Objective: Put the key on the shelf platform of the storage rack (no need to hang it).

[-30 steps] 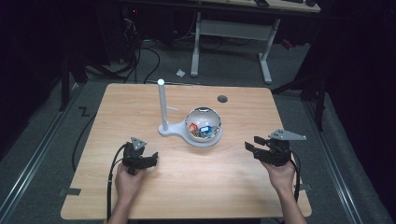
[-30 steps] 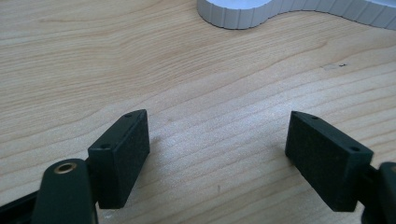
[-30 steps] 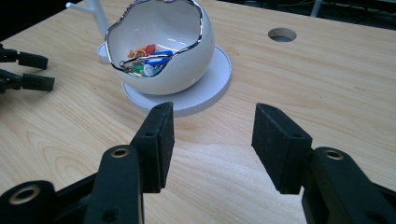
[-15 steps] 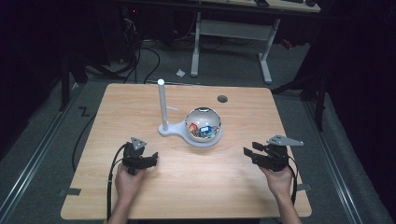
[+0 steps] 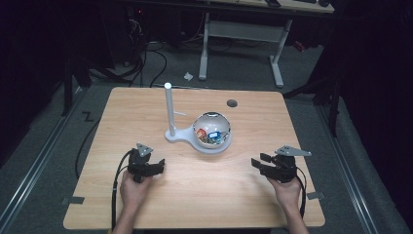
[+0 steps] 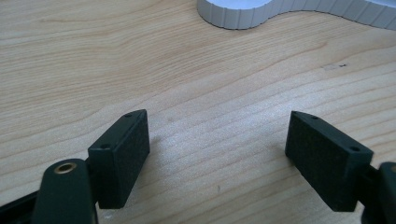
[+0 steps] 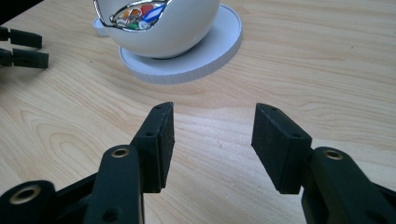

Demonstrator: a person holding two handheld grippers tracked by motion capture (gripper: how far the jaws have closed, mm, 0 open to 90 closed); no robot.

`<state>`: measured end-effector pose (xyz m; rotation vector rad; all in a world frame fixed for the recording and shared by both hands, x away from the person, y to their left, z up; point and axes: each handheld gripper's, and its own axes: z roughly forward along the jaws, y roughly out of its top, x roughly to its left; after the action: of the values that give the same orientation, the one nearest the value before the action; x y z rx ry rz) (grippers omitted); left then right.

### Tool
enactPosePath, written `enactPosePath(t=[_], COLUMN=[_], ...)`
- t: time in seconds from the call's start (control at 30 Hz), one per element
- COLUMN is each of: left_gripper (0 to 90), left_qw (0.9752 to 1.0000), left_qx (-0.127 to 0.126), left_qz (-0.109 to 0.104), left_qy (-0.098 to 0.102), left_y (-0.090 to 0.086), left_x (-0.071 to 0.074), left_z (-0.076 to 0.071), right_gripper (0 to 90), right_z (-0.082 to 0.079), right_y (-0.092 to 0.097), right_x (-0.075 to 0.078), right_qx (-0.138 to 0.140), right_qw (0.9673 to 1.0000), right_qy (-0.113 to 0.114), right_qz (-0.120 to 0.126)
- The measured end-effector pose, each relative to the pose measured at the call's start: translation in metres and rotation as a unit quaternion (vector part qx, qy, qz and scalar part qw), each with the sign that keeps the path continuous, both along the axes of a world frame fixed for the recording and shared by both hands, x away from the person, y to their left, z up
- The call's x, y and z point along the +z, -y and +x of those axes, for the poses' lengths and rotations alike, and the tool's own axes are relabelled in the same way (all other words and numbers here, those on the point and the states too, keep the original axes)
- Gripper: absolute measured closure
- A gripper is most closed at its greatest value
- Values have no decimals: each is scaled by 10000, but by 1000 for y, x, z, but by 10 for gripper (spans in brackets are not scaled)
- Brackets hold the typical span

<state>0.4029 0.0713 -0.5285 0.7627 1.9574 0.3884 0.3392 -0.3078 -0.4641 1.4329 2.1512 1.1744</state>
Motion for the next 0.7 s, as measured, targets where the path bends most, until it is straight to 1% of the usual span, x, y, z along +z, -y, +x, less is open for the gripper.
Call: enactPosePath(t=[0.27, 0.3, 0.43, 0.57, 0.67, 0.7], left_gripper=[221, 221, 221, 221, 221, 221], left_qw=[10000, 10000, 10000, 10000, 10000, 10000], left_qx=[6, 10, 11, 15, 19, 14], left_qz=[-1, -2, -2, -3, -7, -5], left_qy=[-2, -2, -3, -3, -5, -3], left_y=[0, 0, 0, 0, 0, 0], left_x=[0, 0, 0, 0, 0, 0], left_z=[0, 0, 0, 0, 0, 0], right_gripper=[491, 490, 489, 488, 486, 482], right_z=[-1, -1, -2, -3, -3, -2], right_y=[0, -1, -1, -2, -3, -3], right_x=[-11, -13, -17, -21, -24, -26], right_qx=[-19, -21, 4, -31, -37, -17], right_qw=[10000, 9999, 9999, 9998, 9998, 9998], right_qy=[-69, -106, -134, -167, -199, -201], right_qz=[48, 52, 46, 67, 62, 25])
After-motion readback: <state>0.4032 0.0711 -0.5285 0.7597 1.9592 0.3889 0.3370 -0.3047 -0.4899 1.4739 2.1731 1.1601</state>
